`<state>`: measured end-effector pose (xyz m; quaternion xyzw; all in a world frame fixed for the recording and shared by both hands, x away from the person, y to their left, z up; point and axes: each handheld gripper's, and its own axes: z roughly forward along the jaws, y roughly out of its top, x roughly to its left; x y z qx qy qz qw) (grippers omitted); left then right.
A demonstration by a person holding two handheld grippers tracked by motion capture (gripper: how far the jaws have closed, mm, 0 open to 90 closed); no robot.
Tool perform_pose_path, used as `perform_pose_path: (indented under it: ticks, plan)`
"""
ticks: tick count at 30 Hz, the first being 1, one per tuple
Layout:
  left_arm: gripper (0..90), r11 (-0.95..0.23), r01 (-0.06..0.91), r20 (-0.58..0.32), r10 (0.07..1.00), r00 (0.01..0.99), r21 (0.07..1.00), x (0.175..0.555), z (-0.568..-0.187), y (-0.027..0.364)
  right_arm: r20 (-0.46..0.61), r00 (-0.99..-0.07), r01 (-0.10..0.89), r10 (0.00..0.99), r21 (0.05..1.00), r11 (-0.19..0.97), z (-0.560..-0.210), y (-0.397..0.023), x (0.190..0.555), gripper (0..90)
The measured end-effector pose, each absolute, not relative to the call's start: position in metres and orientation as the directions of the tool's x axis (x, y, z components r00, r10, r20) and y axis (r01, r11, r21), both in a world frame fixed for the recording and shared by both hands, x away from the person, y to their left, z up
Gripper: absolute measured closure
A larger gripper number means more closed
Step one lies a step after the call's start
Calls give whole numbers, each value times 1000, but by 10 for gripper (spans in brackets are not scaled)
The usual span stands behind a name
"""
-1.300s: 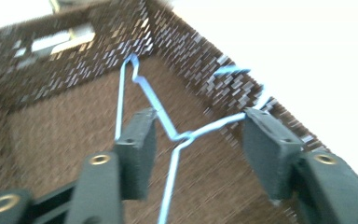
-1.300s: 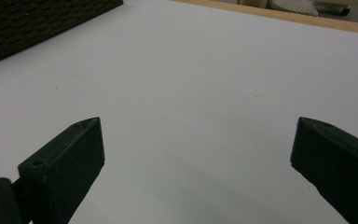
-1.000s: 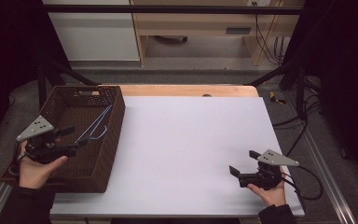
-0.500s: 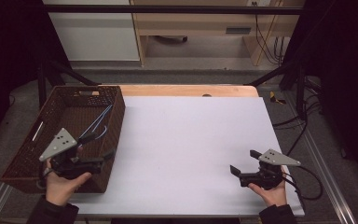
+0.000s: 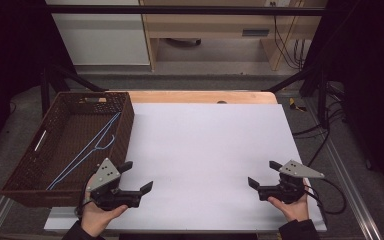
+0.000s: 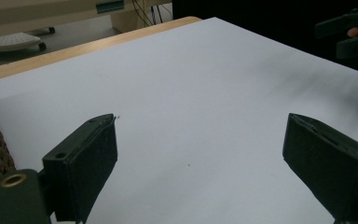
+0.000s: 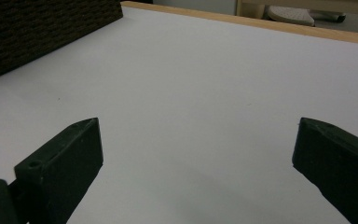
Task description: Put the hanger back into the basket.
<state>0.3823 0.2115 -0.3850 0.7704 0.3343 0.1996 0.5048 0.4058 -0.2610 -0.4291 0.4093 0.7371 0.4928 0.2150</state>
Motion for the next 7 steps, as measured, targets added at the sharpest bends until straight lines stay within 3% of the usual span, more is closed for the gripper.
perform_pose_path:
  ticks: [7]
  plan:
    - [101, -251, 341, -52, 733, 678, 906, 386, -405, 215, 88, -573, 390, 815, 904, 176, -429, -262, 404, 21]
